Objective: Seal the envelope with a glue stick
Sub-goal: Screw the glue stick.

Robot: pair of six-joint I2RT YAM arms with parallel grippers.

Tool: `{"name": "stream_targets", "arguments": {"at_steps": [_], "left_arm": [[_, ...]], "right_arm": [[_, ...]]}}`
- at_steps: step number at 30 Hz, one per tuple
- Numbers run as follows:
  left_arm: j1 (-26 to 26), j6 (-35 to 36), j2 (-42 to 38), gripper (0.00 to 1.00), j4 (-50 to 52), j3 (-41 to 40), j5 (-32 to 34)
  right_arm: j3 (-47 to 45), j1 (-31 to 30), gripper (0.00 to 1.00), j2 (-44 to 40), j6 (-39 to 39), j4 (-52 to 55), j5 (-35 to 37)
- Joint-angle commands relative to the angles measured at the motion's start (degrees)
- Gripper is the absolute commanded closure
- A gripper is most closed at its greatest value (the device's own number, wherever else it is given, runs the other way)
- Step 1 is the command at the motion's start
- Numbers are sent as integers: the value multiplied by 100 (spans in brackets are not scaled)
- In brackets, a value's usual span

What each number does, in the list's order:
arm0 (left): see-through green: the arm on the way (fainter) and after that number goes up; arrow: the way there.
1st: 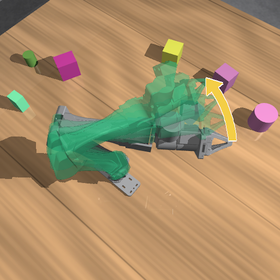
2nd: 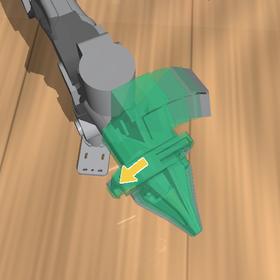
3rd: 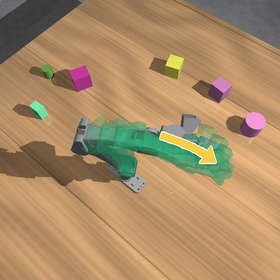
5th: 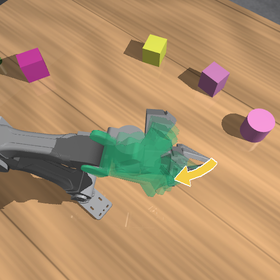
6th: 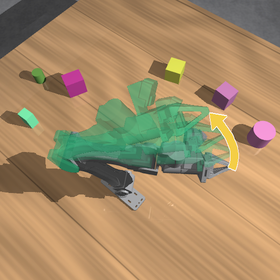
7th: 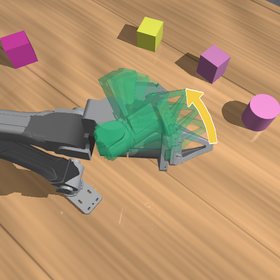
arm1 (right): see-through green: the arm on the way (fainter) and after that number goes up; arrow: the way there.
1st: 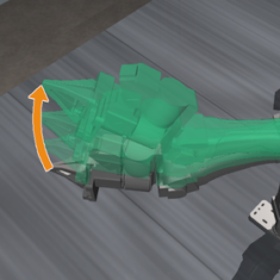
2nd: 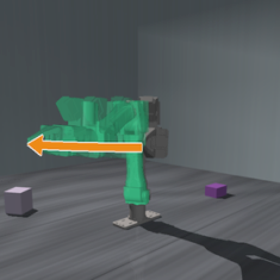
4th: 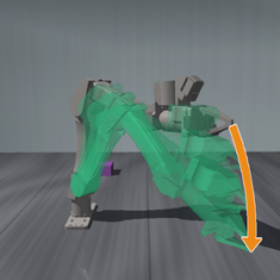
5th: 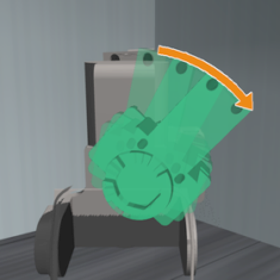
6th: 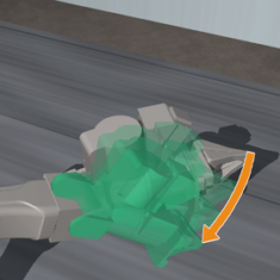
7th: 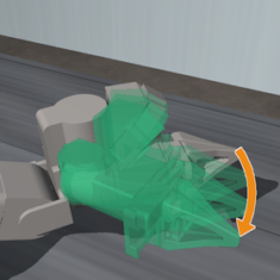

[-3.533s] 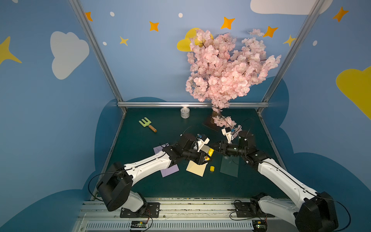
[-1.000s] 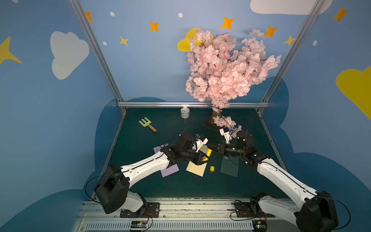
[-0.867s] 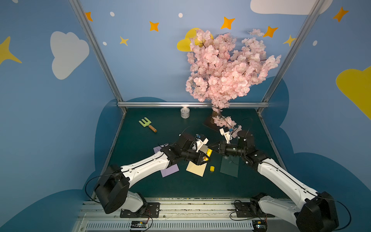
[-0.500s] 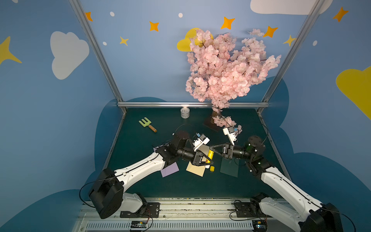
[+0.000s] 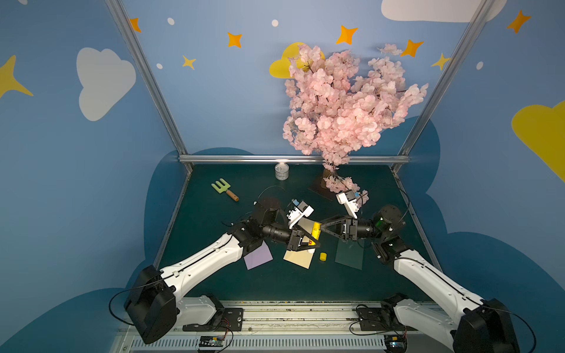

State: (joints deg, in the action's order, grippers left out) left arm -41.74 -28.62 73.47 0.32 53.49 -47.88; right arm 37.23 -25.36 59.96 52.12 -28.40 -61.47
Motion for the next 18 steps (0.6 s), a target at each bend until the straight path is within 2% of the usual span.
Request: {"name": "stream_targets", "arguments": {"at_steps": [1, 6, 9, 14, 18], "left_arm": [[9, 566, 19, 97, 802, 117, 958], [-52, 654, 377, 97, 1042, 184, 1456], [-114, 647, 497, 98, 1067, 230, 1686], [-202, 718, 619, 97, 1054, 318, 1715], [-253, 719, 721, 97, 1041, 384, 1692]], "right_arm": [[498, 23, 39, -72, -836, 2109, 760], [725, -181, 36, 226, -855, 2624, 1543], [950, -354, 39, 413, -1101, 3228, 1997], [1004, -438, 47, 691, -1203, 3360, 2253], [1058, -554, 48, 864, -1179, 3278, 2343]]}}
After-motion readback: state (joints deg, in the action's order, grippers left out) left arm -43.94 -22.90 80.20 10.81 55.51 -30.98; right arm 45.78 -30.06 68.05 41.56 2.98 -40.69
